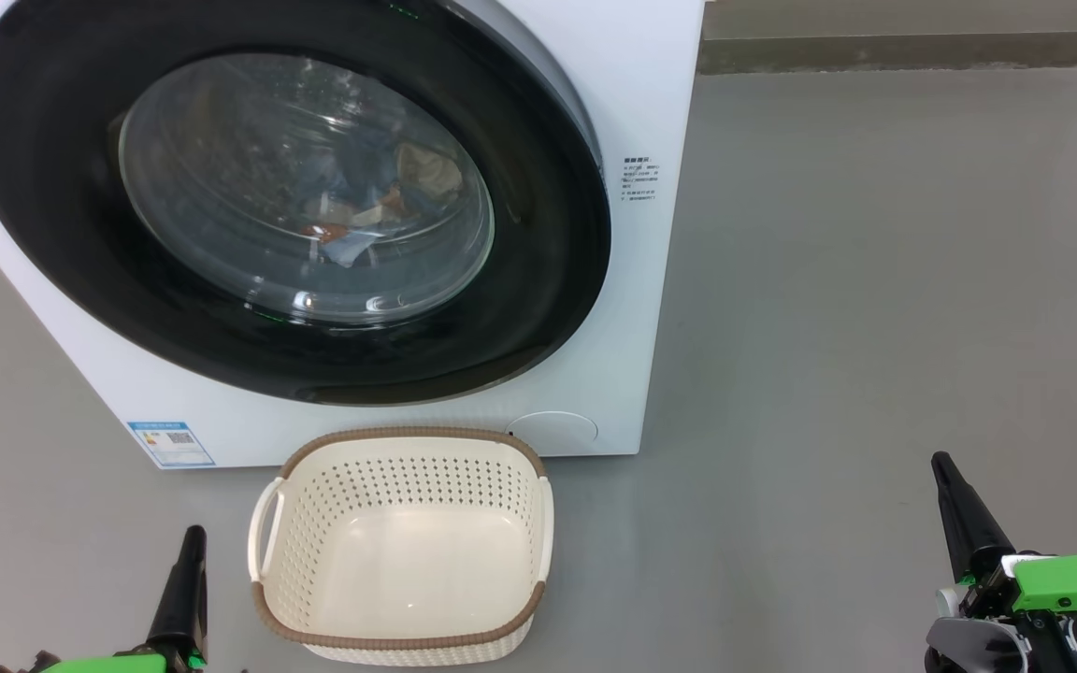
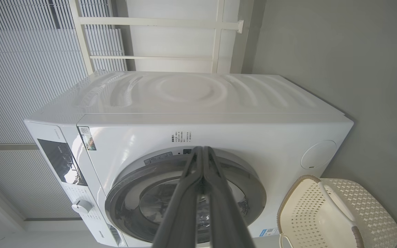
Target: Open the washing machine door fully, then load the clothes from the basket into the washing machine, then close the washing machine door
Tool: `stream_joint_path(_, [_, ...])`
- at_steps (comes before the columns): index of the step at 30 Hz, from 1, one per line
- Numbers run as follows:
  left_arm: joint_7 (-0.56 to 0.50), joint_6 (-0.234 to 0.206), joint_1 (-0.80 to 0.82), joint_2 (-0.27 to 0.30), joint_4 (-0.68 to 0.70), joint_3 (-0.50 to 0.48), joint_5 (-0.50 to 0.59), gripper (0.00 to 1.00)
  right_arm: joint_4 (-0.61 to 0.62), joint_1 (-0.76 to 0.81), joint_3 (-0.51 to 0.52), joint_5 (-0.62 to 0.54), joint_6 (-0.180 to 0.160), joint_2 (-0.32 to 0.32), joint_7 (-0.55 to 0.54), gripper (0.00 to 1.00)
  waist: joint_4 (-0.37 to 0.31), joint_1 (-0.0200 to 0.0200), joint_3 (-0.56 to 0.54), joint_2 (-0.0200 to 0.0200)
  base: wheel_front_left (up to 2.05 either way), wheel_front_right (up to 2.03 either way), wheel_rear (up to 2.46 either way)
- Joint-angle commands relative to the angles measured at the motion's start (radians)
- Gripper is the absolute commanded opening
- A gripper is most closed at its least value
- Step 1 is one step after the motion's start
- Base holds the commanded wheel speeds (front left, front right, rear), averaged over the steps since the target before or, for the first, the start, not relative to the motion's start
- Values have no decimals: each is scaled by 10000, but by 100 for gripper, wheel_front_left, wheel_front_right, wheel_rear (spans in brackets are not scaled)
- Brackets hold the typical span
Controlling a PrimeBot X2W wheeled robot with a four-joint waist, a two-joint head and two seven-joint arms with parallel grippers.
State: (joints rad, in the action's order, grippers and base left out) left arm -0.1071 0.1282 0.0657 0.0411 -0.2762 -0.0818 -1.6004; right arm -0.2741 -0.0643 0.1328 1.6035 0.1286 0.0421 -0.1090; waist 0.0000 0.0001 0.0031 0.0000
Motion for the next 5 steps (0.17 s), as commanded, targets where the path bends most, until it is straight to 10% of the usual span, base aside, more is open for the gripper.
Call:
stream_joint_path(1, [-62, 25, 422, 91, 314, -321, -81, 0, 294, -436, -189, 51, 21, 81, -43, 0, 0, 0, 0, 0, 0, 0, 0])
stream_joint_path(5, [-62, 25, 422, 91, 314, -321, -81, 0, 294, -436, -189, 51, 21, 81, -42, 0, 0, 0, 0, 0, 0, 0, 0])
